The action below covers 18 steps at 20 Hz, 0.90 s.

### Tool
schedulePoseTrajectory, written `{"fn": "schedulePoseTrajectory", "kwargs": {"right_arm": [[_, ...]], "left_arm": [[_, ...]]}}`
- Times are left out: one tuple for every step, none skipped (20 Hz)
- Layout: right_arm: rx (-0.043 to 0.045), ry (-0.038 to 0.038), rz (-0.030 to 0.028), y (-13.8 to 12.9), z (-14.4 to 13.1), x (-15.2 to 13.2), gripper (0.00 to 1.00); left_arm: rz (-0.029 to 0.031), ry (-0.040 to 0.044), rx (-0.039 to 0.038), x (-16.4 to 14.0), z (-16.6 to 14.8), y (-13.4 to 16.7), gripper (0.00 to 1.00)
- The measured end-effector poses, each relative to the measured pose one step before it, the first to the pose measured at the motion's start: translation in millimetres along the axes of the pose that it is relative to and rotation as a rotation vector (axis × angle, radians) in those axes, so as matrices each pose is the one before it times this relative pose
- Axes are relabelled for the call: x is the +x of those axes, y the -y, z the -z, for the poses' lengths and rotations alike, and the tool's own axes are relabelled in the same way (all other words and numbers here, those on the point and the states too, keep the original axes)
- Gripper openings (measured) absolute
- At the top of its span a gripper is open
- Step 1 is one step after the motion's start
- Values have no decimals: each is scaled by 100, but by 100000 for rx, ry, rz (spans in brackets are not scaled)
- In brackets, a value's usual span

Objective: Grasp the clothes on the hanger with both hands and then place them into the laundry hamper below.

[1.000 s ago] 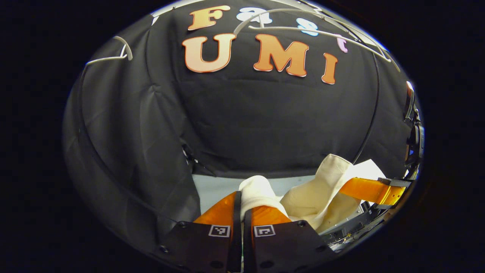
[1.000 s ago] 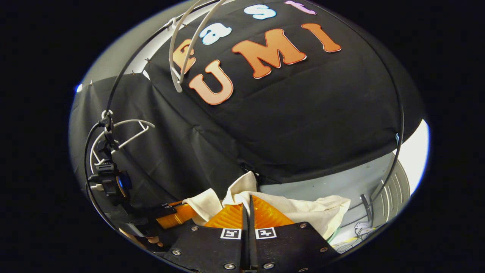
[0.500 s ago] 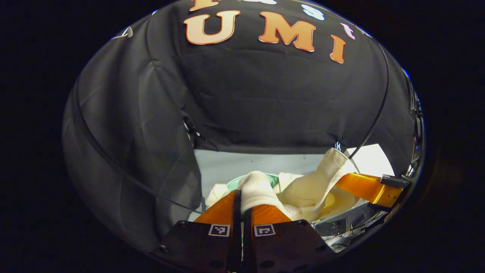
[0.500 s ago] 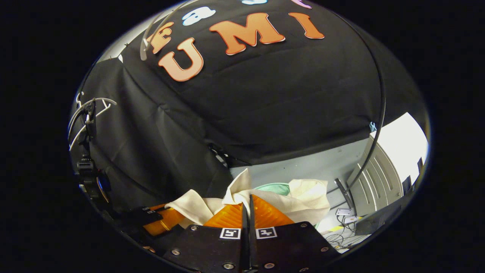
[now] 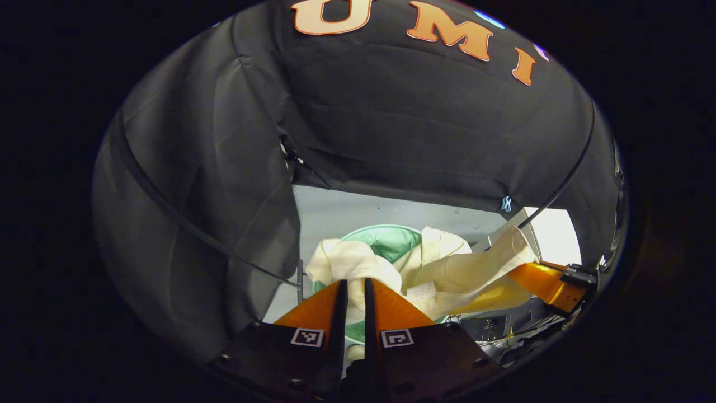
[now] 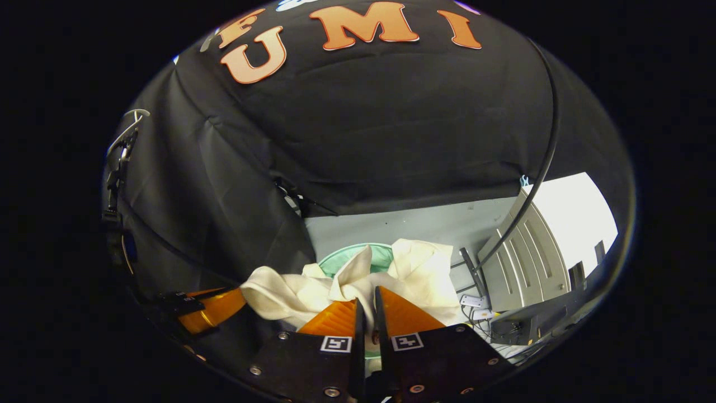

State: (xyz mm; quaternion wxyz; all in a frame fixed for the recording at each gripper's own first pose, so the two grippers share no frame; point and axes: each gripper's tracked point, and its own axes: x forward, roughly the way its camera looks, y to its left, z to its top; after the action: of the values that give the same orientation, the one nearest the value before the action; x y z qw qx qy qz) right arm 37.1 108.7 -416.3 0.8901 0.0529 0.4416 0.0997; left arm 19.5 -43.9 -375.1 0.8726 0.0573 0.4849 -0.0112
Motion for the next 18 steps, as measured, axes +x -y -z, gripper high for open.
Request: {"fn": "schedulePoseTrajectory", "kwargs": {"right_arm": [[-283,-1290,100,-124,283,113,15],[-803,-1351,369,-27,490,91,17],[-1127,-1247,267,-89,417,246,6],[-672,-542,-523,-263,392,113,25],[-133,158,-412,-334,120,107,32],[-416,-16,240,-158,-86,-121,36],[-564,-95,371,-68,-175,-114,27],[-636,-4,364,-92,-119,-91,44],[-554,-175,830,55,-129,-1,47],[-319,-14,475,48,-61,2,48],[-392,7,781,273,112,-16,54],[-546,146,691,215,-120,-217,58],[-598,-183,759,82,56,-69,66],[-493,-137,674,195,88,-86,69],[-451,111,529,59,62,87,77],[-541,289,554,153,-146,-215,82],[-624,130,685,85,-185,-31,89],[-611,285,473,26,-99,-242,92]], "left_arm": [[-48,691,415,-96,-235,-200,24],[-171,636,530,-55,-362,-134,28],[-896,540,797,-37,-126,-288,30],[176,176,455,-67,50,57,33],[89,-484,-80,17,114,100,41],[38,-676,-468,61,258,-67,47],[184,-734,-650,-50,209,-109,53],[238,-625,-587,-27,294,-35,67],[-522,-514,-248,20,290,-244,67],[-28,-293,-155,195,126,56,67],[-373,-135,220,-156,251,-207,78],[-856,45,-147,-82,-98,-369,88],[-94,36,-510,177,104,-80,98],[105,37,-746,-2,-178,-44,96],[-120,136,-513,-159,-5,-138,97],[90,-33,-455,-140,-43,-61,91],[-34,237,-403,-55,129,-251,96],[645,-34,-488,-82,-25,87,99]]}}
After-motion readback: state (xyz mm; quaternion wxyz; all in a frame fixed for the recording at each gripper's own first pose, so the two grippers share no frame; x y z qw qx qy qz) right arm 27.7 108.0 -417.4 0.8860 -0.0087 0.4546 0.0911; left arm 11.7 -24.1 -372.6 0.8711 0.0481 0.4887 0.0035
